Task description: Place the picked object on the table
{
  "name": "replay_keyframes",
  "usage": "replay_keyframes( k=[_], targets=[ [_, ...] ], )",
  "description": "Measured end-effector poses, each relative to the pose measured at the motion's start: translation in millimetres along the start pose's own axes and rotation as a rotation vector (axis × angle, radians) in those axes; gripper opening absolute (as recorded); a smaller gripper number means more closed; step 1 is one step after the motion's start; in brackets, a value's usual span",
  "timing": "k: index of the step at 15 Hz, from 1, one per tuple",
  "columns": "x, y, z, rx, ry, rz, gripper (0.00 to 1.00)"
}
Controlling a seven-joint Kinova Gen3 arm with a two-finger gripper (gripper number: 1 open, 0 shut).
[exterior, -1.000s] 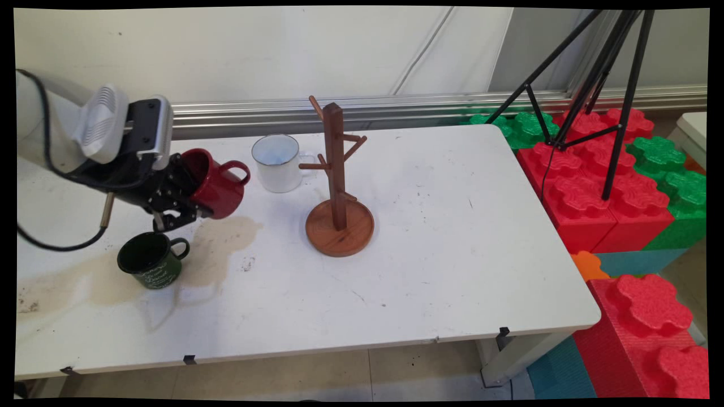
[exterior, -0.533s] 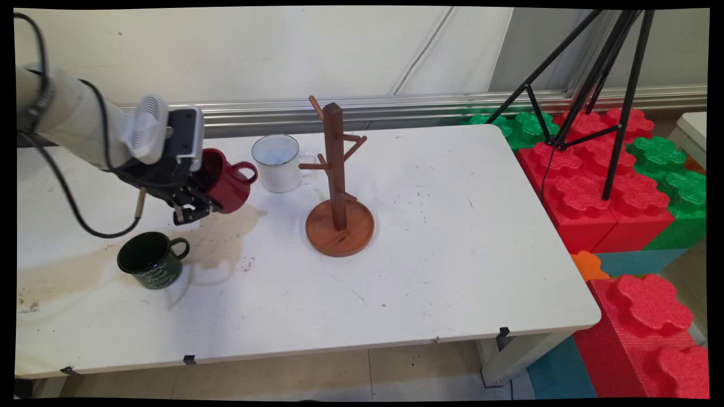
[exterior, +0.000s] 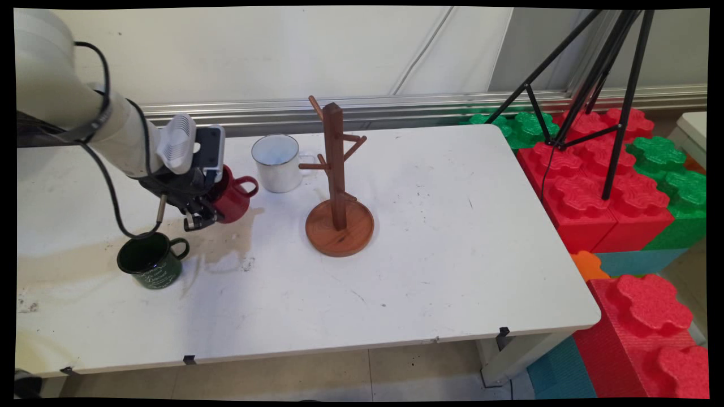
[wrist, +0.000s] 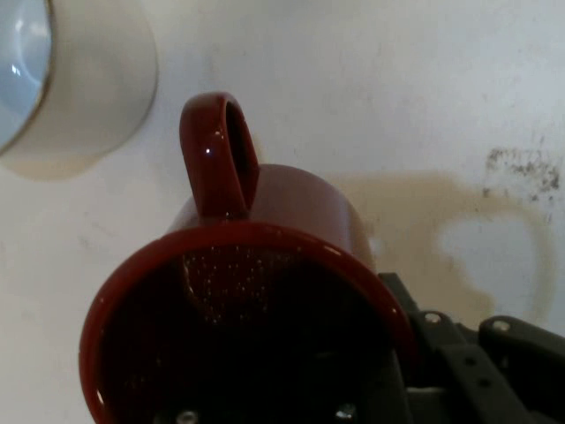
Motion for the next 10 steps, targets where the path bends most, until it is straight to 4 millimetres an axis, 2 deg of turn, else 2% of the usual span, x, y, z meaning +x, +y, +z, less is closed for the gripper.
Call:
replay_keyframes(
  k=[10],
  targets=[
    [1,-13,32,-0.079,-0.071,-0.009,0.00]
  ],
)
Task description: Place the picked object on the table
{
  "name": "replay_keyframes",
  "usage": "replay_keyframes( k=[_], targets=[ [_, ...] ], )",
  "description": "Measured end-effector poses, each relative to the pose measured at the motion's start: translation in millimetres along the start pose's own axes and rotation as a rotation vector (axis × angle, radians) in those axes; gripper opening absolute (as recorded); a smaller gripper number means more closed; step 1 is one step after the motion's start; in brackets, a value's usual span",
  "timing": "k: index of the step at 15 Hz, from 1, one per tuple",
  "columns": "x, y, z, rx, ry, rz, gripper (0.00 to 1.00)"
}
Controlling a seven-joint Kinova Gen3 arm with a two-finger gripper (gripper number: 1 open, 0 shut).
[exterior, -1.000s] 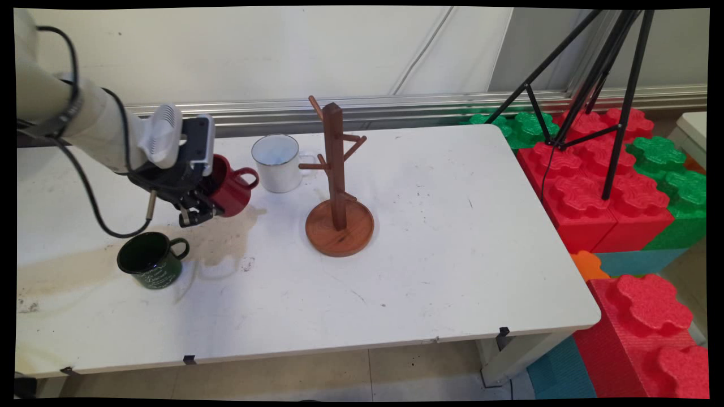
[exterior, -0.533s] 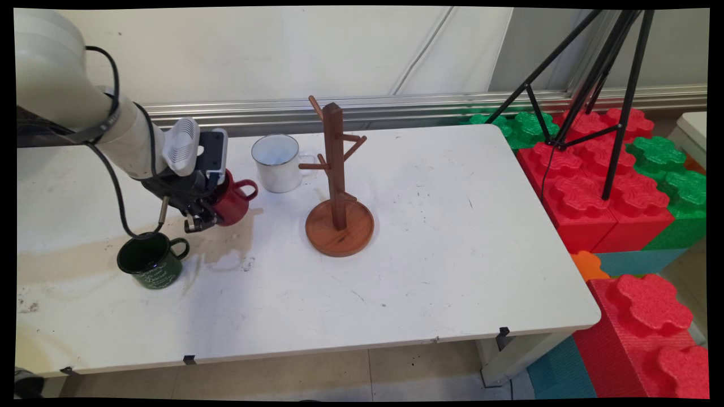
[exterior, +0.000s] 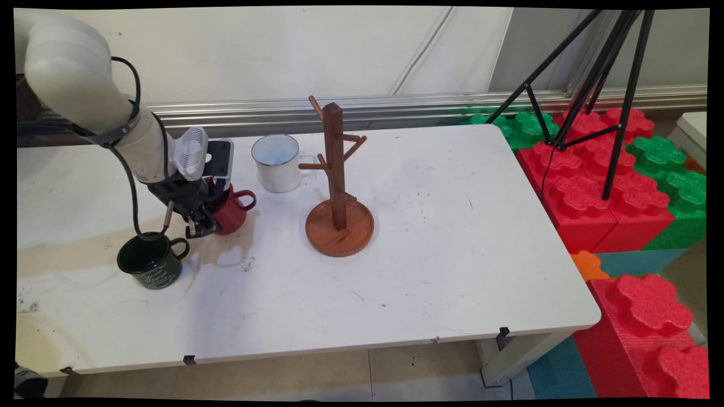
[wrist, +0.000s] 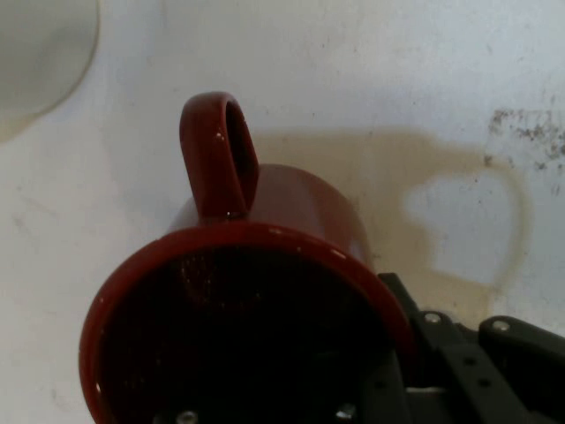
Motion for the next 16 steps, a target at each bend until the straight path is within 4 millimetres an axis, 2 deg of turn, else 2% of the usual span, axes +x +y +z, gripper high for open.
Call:
replay_keyframes(
  k=[9,10,16],
  targets=[
    [0,-9,16,-0.052,-0.028,0.011,0.00],
    [0,-9,16,-0.056,-0.029,0.012,1.00],
    [1,-12,18,-0.061,-0.008,0.028,1.00]
  ],
)
